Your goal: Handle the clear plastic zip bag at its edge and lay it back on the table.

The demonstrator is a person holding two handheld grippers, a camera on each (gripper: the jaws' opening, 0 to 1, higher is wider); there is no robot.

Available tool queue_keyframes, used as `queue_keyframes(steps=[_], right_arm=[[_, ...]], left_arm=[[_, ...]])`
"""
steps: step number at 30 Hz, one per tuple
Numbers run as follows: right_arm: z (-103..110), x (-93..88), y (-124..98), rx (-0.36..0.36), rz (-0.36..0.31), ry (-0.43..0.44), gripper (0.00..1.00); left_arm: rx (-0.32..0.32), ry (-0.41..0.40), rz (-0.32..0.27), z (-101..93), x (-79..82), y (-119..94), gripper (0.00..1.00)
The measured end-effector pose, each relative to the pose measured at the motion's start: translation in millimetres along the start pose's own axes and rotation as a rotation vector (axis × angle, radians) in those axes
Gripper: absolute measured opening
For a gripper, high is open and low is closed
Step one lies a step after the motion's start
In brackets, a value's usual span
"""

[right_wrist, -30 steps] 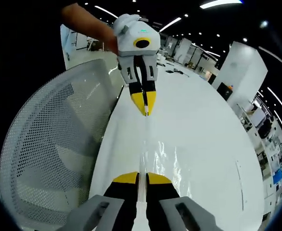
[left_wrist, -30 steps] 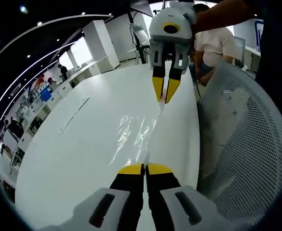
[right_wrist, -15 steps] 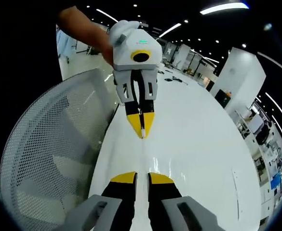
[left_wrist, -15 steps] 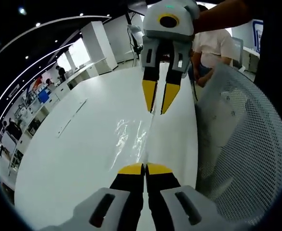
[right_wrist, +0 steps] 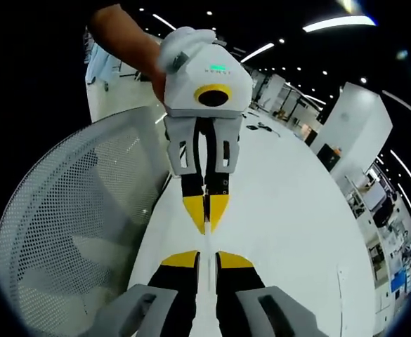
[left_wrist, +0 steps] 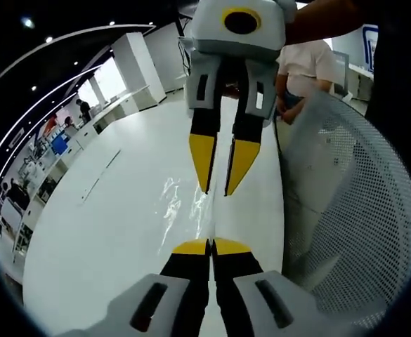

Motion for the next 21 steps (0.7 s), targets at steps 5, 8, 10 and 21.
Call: queue_keyframes(steps=[5, 8, 10, 21], right_arm=[[-0.1, 5.7, 9.7, 0.005, -0.004, 0.001, 0.05], [2.1, 8.7, 16.0, 0.012, -0.009, 0.001, 0.05], [3.0, 9.8, 18.5, 0.012, -0.012, 0.001, 0.05], [2.8, 8.5, 21.8, 0.006, -0.003, 0.016, 0.04]], left_arm=[[-0.003, 0.008, -0.004, -1.8, 0.0, 0.5, 0.00], [-0.003, 0.009, -0.009, -2.0, 1.9, 0.3, 0.00], [-0.004, 0.012, -0.009, -2.4, 1.9, 0.4, 0.00], [-0.018, 0.038, -0.022, -8.4, 3.6, 1.1, 0.00]])
Point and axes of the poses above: the point that each gripper's makers call its tool centre point, and the gripper's own axes: y roughly forward along the fingers, z roughly to its left, x roughly out of its top, the point moved 7 cm from there along -y, roughly backward along the fingers, and after that the axes turned 8 degrees about x, right-handed, at the moved point
